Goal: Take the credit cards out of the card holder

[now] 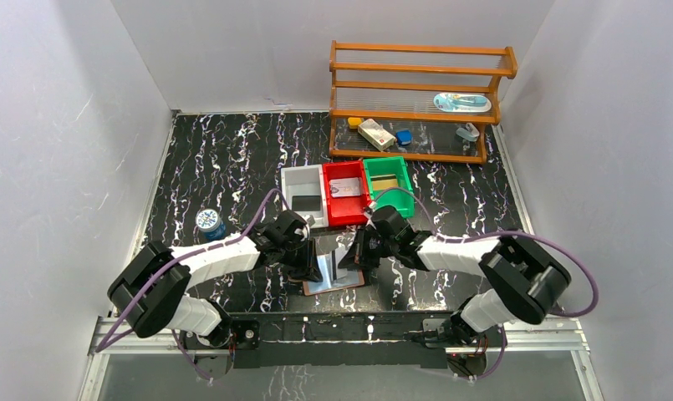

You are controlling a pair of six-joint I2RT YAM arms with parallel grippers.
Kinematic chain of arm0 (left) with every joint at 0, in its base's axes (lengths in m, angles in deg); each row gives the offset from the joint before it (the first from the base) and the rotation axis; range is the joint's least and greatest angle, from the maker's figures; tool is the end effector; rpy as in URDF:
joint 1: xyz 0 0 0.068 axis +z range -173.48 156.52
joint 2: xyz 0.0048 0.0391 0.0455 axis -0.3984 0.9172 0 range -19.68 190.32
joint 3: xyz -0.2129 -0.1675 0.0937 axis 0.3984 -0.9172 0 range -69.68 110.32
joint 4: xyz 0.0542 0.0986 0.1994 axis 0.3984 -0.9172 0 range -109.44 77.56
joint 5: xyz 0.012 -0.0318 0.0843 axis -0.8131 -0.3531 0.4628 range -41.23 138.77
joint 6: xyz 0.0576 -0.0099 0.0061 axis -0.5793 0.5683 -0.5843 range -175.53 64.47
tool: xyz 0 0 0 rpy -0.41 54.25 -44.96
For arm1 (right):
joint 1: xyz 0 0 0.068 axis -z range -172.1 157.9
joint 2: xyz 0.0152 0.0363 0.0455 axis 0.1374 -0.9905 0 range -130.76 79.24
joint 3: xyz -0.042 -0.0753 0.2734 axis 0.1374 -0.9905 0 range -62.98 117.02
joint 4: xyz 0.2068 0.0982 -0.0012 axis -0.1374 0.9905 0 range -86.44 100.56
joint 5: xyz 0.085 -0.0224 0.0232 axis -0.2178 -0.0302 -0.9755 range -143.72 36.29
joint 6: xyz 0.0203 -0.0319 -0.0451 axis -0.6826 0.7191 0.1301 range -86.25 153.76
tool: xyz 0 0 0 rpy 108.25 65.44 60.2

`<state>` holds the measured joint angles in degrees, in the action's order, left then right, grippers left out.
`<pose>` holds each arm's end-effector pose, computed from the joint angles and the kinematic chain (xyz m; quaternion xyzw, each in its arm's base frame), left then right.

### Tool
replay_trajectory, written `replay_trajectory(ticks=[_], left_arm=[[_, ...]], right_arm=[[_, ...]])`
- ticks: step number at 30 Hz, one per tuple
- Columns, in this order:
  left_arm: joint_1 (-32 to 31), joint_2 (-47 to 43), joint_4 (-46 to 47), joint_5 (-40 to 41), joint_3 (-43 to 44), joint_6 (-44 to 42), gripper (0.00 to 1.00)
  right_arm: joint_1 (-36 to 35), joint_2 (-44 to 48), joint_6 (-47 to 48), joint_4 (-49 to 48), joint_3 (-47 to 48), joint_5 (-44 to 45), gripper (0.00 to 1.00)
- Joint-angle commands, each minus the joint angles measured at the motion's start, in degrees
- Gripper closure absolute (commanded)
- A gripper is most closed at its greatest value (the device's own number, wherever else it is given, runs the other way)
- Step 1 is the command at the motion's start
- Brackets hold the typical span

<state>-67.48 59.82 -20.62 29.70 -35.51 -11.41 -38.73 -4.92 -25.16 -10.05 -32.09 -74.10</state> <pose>0.1539 -0.1680 0.1881 0.0509 0.9367 -0.3278 0.1124 0.1630 0.1942 0.1851 0.0205 0.8937 0.4302 0.1257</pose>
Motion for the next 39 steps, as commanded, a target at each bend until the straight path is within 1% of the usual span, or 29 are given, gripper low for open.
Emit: replay_trajectory(ticks=[1, 3, 8, 12, 16, 19, 21, 22, 26, 30, 36, 39], left_arm=[[-0.3, -4.4, -2.9, 1.2, 0.8, -0.4, 0.80], [-0.2, -5.8, -3.1, 1.5, 1.4, -0.3, 0.78], [-0.2, -10.1, -5.2, 4.5, 3.5, -0.5, 0.61], [-0.3, -14.0, -7.8, 9.2, 3.8, -0.5, 0.47], [-0.3, -18.8, -10.9, 14.5, 3.5, -0.3, 0.37], [-0.3, -22.9, -12.1, 17.9, 3.6, -0.2, 0.30], [-0.2, -24.9, -13.0, 19.5, 3.5, 0.0, 0.22], [-0.3, -25.6, -13.4, 20.2, 3.5, 0.1, 0.20], [-0.3, -26.9, -15.2, 21.6, 3.1, 0.4, 0.15], [-0.3, -26.9, -15.5, 21.1, 2.6, 1.2, 0.14], [-0.3, -26.8, -15.8, 20.8, 2.6, 1.7, 0.14], [-0.3, -27.2, -16.0, 20.7, 2.7, 1.8, 0.14]], right_arm=[[-0.1, 6.9, 3.4, 3.6, 1.3, 5.8, 1.00], [-0.1, 9.2, 4.8, 5.9, 2.0, 7.6, 1.00], [-0.1, 14.1, 9.0, 10.6, 4.2, 12.8, 1.00], [-0.1, 16.3, 13.1, 14.3, 6.6, 17.5, 1.00], [0.0, 17.7, 18.2, 16.5, 9.2, 23.4, 1.00], [0.0, 17.3, 24.0, 17.5, 12.1, 28.6, 1.00], [0.0, 16.5, 29.5, 17.3, 14.0, 31.4, 1.00], [0.0, 15.8, 33.9, 17.0, 14.9, 32.8, 1.00], [0.0, 13.2, 47.3, 14.4, 18.1, 36.2, 1.00], [0.0, 9.5, 64.7, 12.1, 20.9, 34.3, 1.00], [0.0, 0.6, 83.0, 17.1, 29.8, 33.0, 1.00], [0.3, -2.9, 92.3, 18.2, 32.2, 31.0, 1.00]])
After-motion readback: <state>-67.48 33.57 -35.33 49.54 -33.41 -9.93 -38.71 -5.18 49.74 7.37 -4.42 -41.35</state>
